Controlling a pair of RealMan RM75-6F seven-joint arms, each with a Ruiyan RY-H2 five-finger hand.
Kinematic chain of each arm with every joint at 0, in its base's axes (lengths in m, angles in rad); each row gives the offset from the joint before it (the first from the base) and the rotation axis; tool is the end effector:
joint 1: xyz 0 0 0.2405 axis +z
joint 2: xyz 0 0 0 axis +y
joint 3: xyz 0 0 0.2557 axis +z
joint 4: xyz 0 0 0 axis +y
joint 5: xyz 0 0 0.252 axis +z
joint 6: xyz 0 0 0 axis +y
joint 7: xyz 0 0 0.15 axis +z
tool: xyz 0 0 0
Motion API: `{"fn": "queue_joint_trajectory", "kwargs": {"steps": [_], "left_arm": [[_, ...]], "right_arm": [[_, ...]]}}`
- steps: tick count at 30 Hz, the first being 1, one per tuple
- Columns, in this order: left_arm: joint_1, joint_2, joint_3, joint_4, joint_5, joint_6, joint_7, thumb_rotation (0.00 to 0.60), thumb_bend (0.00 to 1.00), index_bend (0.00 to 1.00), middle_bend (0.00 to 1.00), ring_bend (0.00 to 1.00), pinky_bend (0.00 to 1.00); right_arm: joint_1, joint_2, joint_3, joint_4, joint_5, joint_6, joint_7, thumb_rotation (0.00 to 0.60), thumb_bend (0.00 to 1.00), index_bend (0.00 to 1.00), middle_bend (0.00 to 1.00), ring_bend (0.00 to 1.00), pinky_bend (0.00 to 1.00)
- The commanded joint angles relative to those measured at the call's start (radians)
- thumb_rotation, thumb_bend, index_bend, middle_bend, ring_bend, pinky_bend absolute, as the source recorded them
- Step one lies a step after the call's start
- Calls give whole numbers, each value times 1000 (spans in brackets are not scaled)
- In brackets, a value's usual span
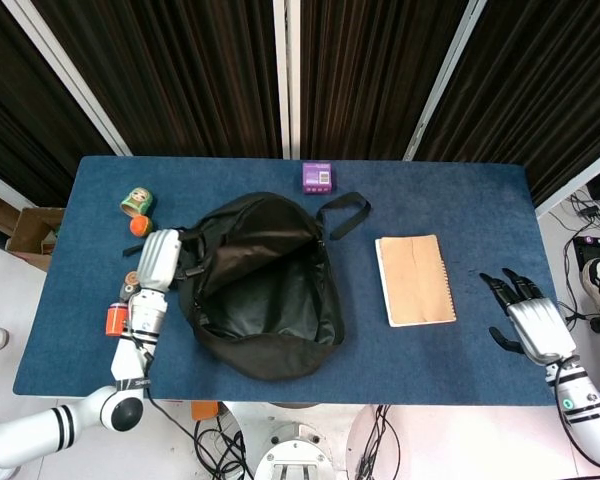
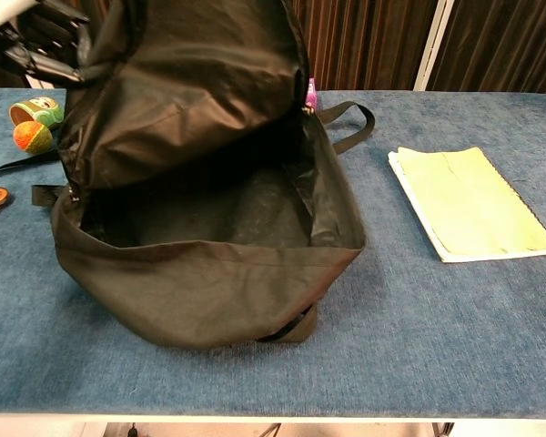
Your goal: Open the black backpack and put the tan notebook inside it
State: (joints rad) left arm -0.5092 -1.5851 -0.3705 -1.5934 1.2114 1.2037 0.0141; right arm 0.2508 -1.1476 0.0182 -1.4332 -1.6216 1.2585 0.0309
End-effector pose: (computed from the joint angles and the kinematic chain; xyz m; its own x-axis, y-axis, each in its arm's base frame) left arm -0.1435 0.3473 -0.0023 -0.1388 0.0556 0.9888 0.9734 -0.1764 0.1465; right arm -0.3357 -0.2387 0.0916 0.5519 -0.1590 0.8186 -0.8244 -0.2518 0.5069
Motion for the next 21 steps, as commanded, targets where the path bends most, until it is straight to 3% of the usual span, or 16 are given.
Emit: {"fn": "queue_joint_trajectory", "kwargs": {"steps": [1, 9, 21], "left_arm": [[6, 39, -18, -32, -55, -45, -59, 600, 460, 712, 706, 613, 558], [6, 43, 4, -40, -76, -53, -91, 600, 460, 709, 704, 611, 558], [-12, 24, 26, -35, -80, -51, -94, 600, 460, 709, 701, 609, 556]], "right_arm": [[69, -74, 7, 144, -8, -63, -54, 600, 241, 109, 228, 43, 199], [179, -209, -2, 394, -46, -156, -5, 600, 198, 113, 211, 43, 199], [249, -396, -48, 649, -104, -139, 77, 600, 176, 118, 177, 20, 148]]}}
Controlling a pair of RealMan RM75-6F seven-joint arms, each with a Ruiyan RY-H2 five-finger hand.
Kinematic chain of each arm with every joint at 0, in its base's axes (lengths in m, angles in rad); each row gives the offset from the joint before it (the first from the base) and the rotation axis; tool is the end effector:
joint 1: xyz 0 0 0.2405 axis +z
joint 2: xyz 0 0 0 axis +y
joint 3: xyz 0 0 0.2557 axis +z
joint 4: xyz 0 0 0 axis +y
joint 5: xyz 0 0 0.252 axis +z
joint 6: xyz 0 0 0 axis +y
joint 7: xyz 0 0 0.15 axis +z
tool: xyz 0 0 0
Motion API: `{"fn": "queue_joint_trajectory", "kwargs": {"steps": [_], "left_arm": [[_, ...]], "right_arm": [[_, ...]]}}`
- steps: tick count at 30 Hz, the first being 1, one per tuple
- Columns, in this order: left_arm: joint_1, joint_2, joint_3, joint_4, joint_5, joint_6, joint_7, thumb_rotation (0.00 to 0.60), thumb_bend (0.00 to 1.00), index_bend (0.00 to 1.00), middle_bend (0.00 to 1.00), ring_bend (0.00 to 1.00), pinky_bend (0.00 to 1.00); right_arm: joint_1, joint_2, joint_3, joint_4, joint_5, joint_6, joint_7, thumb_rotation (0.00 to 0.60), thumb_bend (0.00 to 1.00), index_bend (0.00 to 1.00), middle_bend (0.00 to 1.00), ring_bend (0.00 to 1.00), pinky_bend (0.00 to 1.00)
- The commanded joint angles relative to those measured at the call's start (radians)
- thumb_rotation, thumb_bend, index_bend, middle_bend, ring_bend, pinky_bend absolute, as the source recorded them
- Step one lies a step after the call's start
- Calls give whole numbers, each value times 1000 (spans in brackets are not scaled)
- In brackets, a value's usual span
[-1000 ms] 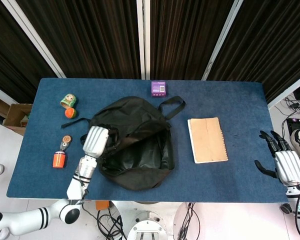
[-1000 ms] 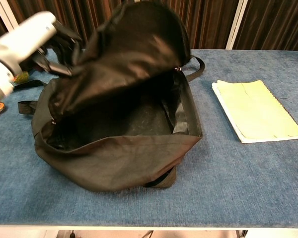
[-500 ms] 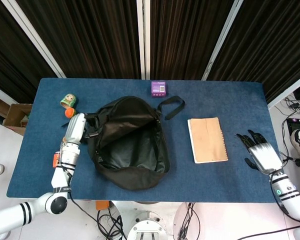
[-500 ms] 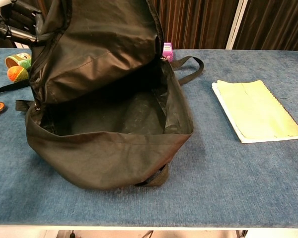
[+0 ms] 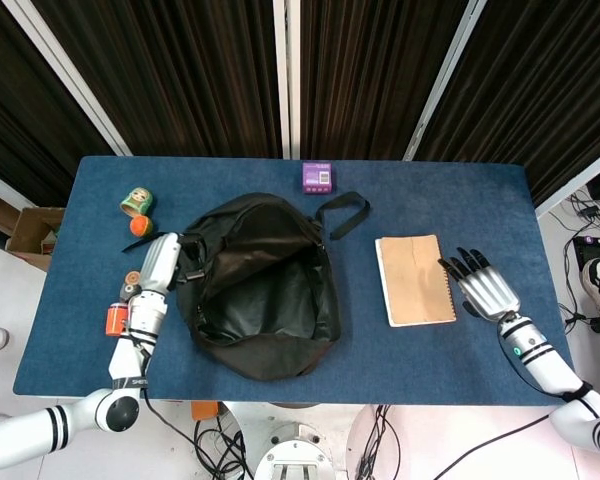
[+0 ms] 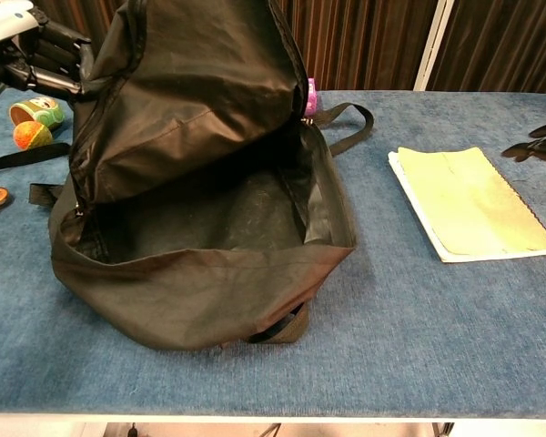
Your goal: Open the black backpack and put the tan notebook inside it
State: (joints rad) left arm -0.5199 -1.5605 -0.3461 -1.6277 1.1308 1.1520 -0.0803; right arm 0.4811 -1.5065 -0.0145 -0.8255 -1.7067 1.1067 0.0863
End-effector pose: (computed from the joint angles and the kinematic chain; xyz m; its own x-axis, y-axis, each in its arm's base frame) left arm -0.1481 0.3426 -0.0115 -0.2443 0.1504 0.9580 0.9595 -0.1054 0.2613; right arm -0.3602 -0.3339 0.0217 0.7705 -0.1203 0.6260 -0.6074 -0.4363 0.6638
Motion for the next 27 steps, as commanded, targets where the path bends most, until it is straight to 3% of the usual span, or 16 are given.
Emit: {"fn": "queue_joint_trajectory", "kwargs": {"steps": [1, 8, 16, 23, 27], "left_arm": [[-2, -2, 3, -2, 0, 1, 1, 600, 460, 709, 701, 609, 556], [-11, -5, 13, -4, -2, -1, 6, 600, 460, 709, 699, 607, 552], [-14, -5, 16, -1, -10, 2, 3, 600, 460, 708, 698, 606, 551], [-10, 3, 23, -1, -10, 4, -10, 600, 460, 708, 697, 604, 545], [-14, 1, 25, 0, -9, 0, -15, 600, 460, 708, 694, 600, 541]], "right_arm": [[22, -47, -20, 52, -25, 18, 25, 600, 176, 117, 174, 19, 144], [52, -113, -46, 87, -70, 77, 42, 600, 176, 111, 160, 19, 132], [115, -202, -24, 78, -68, 78, 21, 600, 176, 111, 166, 19, 130], [106, -146, -44, 11, -68, 115, 28, 600, 188, 109, 199, 33, 161], [103, -127, -48, -7, -44, 82, 17, 600, 240, 127, 207, 33, 165]]}}
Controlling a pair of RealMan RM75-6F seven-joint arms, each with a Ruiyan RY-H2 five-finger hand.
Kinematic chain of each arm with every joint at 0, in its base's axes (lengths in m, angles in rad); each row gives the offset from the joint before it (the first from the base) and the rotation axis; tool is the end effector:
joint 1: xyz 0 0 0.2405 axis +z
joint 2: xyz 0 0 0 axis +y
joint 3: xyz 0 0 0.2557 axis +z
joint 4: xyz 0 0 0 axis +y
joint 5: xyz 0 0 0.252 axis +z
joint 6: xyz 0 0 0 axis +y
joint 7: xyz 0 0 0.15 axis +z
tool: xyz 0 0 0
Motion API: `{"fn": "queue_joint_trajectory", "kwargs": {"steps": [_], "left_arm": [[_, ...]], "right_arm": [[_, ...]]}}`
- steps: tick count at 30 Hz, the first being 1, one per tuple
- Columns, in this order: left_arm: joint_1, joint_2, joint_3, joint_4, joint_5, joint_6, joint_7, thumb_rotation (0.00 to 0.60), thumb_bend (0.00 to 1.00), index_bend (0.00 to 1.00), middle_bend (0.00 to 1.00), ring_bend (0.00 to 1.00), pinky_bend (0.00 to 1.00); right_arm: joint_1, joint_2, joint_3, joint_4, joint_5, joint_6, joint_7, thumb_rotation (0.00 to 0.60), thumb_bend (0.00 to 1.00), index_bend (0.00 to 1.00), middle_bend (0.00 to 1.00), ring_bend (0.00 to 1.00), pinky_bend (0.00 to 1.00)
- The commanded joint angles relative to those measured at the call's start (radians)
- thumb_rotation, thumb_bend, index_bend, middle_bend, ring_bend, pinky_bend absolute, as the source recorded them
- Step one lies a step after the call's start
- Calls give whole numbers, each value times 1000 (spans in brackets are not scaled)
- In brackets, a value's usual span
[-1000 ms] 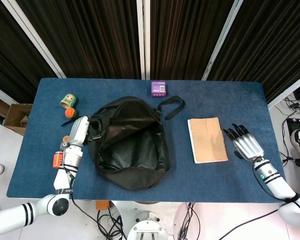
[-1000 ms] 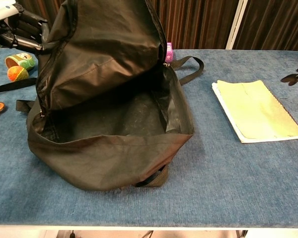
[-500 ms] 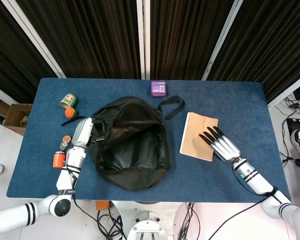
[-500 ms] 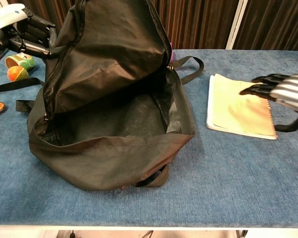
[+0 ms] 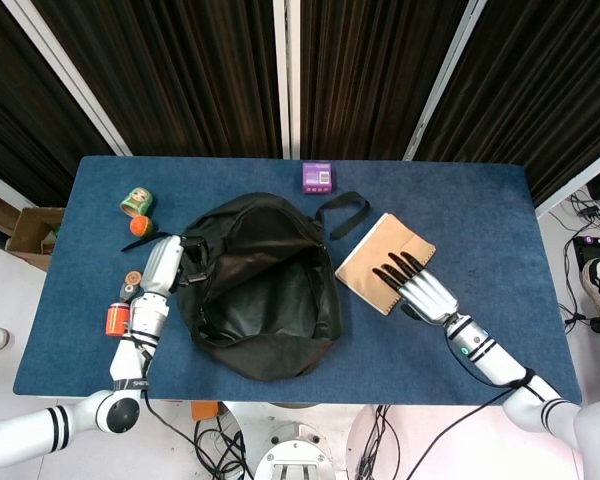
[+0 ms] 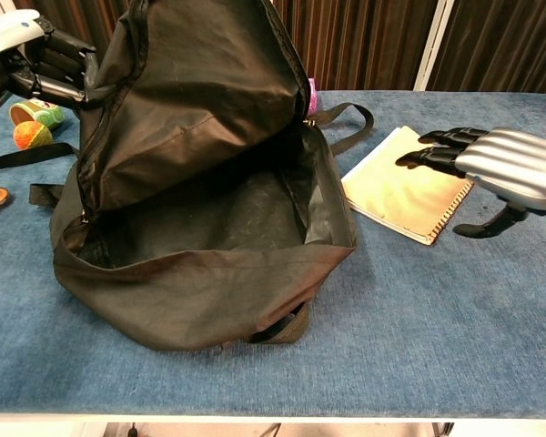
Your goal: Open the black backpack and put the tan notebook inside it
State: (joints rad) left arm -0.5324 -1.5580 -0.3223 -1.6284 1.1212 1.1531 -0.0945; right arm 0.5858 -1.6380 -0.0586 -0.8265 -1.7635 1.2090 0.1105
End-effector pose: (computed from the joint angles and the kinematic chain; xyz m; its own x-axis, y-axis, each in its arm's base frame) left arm -0.1487 0.3396 -0.0161 -0.2470 0.1723 0.9536 0.9586 -0.1007 0.2665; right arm -0.2858 -0.3376 -0.0389 0.6853 -0.0343 0.7275 -0.5887 -0.6142 0.5256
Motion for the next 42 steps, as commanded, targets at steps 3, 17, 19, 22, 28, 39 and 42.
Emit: {"fn": "queue_joint_trajectory", "kwargs": {"steps": [3, 17, 19, 22, 28, 39, 42], "left_arm": [[-4, -2, 3, 0, 2, -2, -1, 600, 460, 708, 693, 599, 541], [2, 3, 9, -2, -4, 6, -10, 600, 459, 708, 689, 594, 540], [3, 3, 9, -3, -4, 7, -11, 600, 460, 708, 689, 594, 540], [4, 5, 10, -5, -3, 10, -11, 600, 460, 708, 689, 594, 540], [6, 11, 9, -13, 0, 16, -10, 600, 460, 708, 687, 594, 540], [6, 15, 7, -17, 3, 20, -19, 600, 461, 707, 686, 594, 538], [7, 18, 6, -18, 2, 20, -22, 600, 461, 708, 686, 594, 536]], "right_arm": [[6, -9, -6, 5, 26, -51, -9, 600, 241, 137, 212, 33, 165], [55, -98, 3, 126, 45, -95, 34, 600, 242, 160, 224, 34, 165], [60, -113, 1, 144, 46, -99, 34, 600, 253, 162, 224, 34, 166], [64, -138, 7, 170, 50, -88, 44, 600, 293, 170, 224, 34, 166], [72, -189, 28, 234, 66, -53, 72, 600, 478, 201, 243, 46, 185], [108, -263, 72, 321, 105, -38, 87, 600, 609, 226, 268, 60, 253], [122, -276, 88, 329, 121, -40, 89, 600, 615, 253, 284, 71, 274]]}}
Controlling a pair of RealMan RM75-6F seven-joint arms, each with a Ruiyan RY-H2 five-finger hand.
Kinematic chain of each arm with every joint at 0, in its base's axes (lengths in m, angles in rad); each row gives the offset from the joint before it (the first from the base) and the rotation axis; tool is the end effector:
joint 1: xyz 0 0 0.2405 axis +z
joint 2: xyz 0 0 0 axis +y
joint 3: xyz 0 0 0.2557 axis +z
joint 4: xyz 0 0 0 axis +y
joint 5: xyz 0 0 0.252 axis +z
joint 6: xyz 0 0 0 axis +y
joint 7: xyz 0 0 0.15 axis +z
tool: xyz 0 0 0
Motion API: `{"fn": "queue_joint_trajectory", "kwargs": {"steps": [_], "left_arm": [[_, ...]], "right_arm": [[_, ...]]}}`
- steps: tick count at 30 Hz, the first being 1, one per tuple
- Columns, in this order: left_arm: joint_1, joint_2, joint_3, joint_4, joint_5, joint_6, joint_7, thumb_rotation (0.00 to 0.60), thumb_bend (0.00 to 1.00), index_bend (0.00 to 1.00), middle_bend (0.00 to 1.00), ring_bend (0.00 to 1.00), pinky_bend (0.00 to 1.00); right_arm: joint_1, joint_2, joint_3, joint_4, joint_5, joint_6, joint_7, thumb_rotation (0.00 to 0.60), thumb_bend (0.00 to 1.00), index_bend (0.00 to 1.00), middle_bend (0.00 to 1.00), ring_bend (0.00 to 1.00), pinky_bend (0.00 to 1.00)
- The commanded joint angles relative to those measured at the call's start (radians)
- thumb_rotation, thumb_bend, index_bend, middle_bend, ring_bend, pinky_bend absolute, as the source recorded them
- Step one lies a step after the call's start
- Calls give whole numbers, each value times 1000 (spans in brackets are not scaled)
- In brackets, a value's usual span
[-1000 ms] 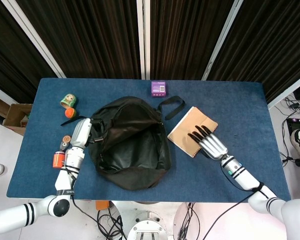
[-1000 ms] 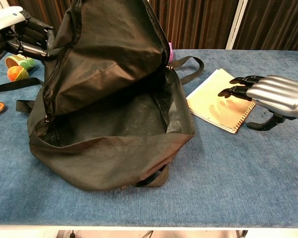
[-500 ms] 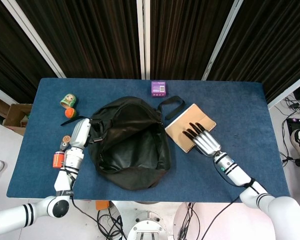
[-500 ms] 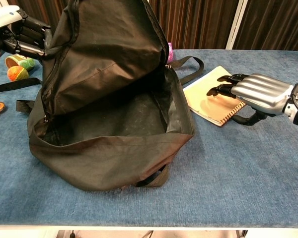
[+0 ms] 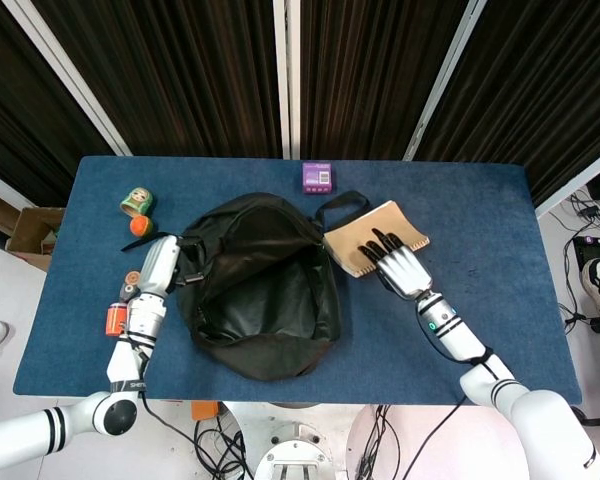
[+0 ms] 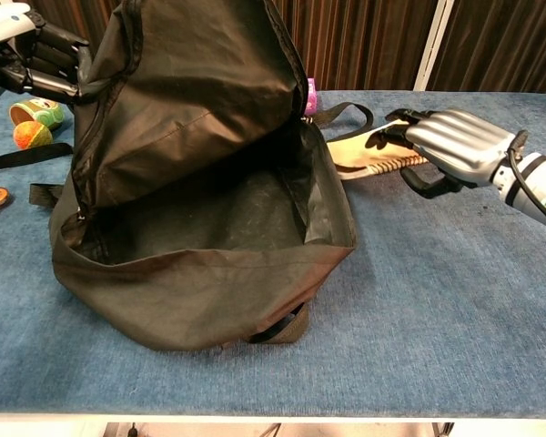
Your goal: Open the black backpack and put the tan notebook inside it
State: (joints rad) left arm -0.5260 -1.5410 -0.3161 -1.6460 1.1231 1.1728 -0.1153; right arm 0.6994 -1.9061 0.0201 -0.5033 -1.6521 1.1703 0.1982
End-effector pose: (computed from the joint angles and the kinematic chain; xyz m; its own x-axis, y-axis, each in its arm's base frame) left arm -0.1507 0.3373 -0.0101 -0.2658 0.1601 0.9507 0.9539 -0.0987 0.2833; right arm -0.2472 -0.3921 -0.0794 0.6138 0.0130 0.7893 -0.6604 -0.5393 0.5225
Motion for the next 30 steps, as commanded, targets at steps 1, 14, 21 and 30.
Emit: {"fn": "queue_joint_trajectory", "kwargs": {"steps": [1, 14, 21, 30], "left_arm": [[1, 2, 0, -1, 0, 1, -3, 600, 461, 708, 686, 594, 536], [2, 10, 0, 5, 1, -7, -22, 600, 460, 708, 683, 593, 528], [2, 15, -3, 8, 2, -9, -34, 600, 460, 708, 680, 586, 525], [5, 22, 1, 8, 8, -6, -38, 600, 460, 709, 677, 585, 524]], "right_arm": [[12, -12, 14, 8, 14, -2, 2, 600, 610, 265, 291, 75, 279], [38, -49, 45, 48, 56, -11, -3, 600, 376, 479, 378, 131, 330], [45, -63, 50, 69, 68, -12, -8, 600, 347, 560, 400, 169, 356], [35, -49, 22, 71, 53, 4, -19, 600, 599, 630, 501, 323, 461]]}}
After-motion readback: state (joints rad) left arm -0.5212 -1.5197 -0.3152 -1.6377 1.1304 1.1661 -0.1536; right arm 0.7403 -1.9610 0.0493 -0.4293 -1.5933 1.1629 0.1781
